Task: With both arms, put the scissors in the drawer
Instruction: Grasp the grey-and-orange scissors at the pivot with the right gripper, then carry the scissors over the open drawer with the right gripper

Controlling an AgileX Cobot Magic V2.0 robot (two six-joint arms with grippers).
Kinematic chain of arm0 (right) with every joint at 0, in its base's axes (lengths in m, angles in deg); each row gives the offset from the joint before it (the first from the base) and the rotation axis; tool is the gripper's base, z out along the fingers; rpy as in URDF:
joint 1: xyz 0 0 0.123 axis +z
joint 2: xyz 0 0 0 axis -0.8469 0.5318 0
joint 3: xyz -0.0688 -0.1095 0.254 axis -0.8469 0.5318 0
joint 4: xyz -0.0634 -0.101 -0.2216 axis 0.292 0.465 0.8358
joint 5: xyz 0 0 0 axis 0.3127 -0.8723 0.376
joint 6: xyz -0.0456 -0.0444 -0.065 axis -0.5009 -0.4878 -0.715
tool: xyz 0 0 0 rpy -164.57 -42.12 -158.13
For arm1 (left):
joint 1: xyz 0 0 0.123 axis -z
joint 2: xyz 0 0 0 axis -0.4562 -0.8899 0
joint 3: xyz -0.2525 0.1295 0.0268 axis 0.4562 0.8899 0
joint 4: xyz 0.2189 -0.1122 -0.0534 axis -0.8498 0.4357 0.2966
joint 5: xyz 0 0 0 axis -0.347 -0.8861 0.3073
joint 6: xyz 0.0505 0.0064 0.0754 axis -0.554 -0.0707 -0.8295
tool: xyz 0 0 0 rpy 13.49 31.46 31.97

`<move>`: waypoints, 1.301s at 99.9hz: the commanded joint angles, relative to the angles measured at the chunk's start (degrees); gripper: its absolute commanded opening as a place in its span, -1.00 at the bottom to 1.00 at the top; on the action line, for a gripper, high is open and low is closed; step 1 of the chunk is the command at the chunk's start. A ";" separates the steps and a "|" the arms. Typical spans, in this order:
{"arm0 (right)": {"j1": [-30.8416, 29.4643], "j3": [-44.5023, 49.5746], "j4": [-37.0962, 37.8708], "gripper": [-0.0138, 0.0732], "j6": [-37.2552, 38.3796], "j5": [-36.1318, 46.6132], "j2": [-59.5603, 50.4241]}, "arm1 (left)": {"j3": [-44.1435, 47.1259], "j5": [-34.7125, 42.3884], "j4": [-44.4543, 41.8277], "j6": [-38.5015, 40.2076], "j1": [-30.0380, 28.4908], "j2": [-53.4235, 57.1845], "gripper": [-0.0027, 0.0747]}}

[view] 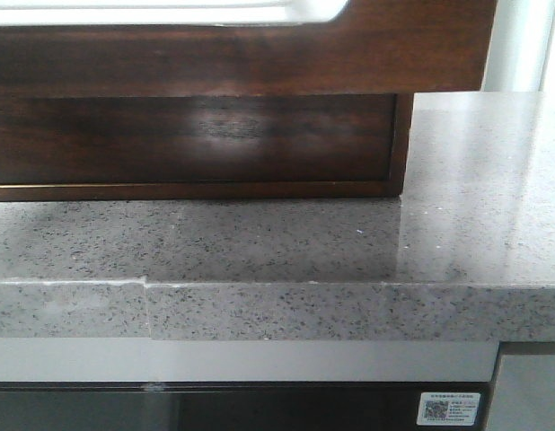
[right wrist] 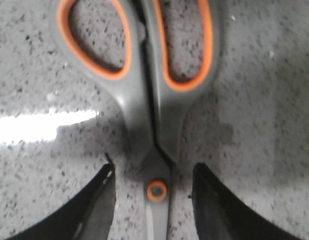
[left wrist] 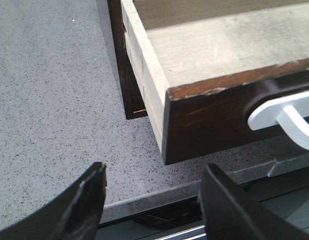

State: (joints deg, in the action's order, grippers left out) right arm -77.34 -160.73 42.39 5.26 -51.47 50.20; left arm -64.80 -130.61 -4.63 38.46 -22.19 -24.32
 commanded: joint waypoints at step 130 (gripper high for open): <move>-1.11 -4.85 -0.20 -0.79 -4.26 -0.76 -8.23 | -1.93 3.16 0.85 0.56 0.36 -0.76 0.06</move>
State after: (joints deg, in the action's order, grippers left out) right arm -79.64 -163.87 42.24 2.07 -53.88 48.10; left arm -64.80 -130.81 -4.84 38.46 -22.19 -24.32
